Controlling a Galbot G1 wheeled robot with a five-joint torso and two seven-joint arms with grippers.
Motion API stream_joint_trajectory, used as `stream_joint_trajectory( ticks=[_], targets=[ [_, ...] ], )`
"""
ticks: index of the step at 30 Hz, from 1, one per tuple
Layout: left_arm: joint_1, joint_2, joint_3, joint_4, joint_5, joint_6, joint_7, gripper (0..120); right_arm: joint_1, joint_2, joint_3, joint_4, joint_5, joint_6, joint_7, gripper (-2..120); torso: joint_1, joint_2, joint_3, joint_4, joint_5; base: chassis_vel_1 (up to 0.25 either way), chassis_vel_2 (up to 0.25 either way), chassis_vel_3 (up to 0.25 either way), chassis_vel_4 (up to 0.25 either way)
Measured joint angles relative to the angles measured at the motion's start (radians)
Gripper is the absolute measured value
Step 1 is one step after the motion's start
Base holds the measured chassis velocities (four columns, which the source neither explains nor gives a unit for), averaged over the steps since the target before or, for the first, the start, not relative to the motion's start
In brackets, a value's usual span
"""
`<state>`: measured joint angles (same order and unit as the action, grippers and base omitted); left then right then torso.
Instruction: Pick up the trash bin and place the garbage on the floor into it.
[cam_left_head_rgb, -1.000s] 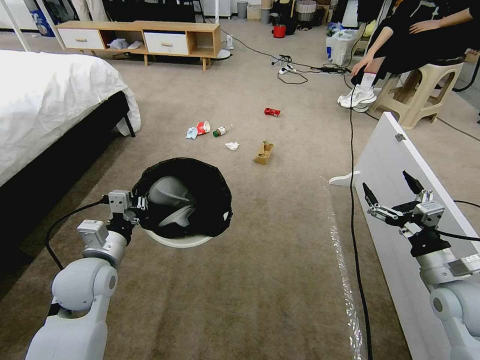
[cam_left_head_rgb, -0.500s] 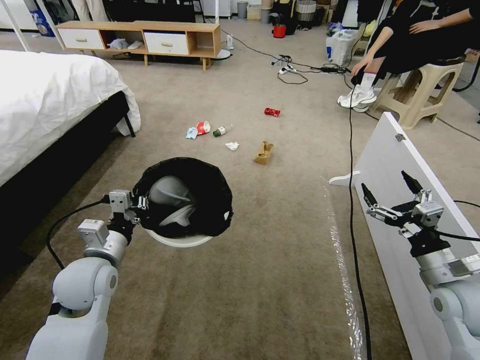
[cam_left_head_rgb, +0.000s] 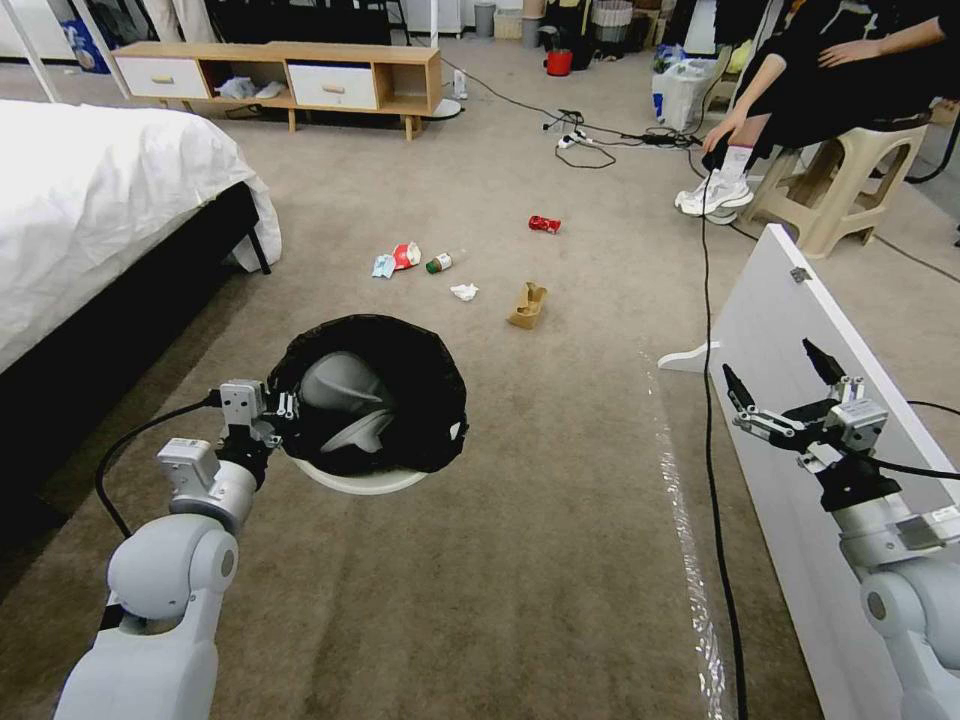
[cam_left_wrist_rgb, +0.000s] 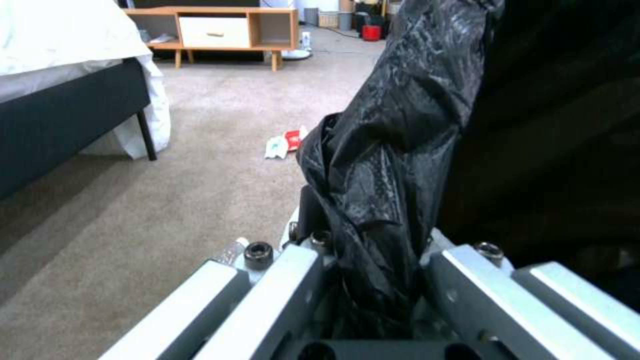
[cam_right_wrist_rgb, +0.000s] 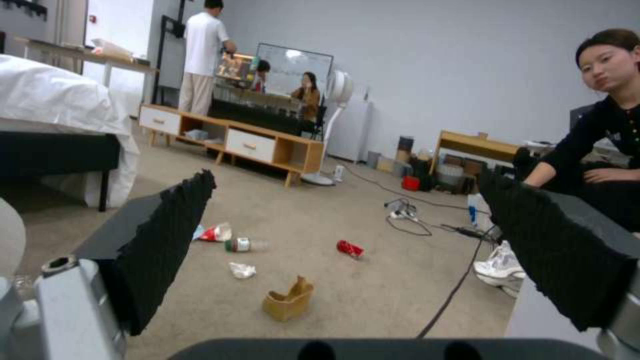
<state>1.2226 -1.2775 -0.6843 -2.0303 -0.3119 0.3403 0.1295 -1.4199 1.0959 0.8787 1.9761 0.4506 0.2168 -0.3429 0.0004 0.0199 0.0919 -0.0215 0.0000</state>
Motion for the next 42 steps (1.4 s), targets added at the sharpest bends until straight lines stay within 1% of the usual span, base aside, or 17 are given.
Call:
stream_joint_trajectory(
  ticks=[42],
  targets=[
    [0.003,-0.003,0.005,-0.002,-0.002,0.001,-0.001,2,0.004,-0.008,0.003,0.000,-0.005,-0.004,-0.003,100,0.000,0.000,0.000,0.0000,0.0000,0.000,0.000,0.000,0.000]
  ],
)
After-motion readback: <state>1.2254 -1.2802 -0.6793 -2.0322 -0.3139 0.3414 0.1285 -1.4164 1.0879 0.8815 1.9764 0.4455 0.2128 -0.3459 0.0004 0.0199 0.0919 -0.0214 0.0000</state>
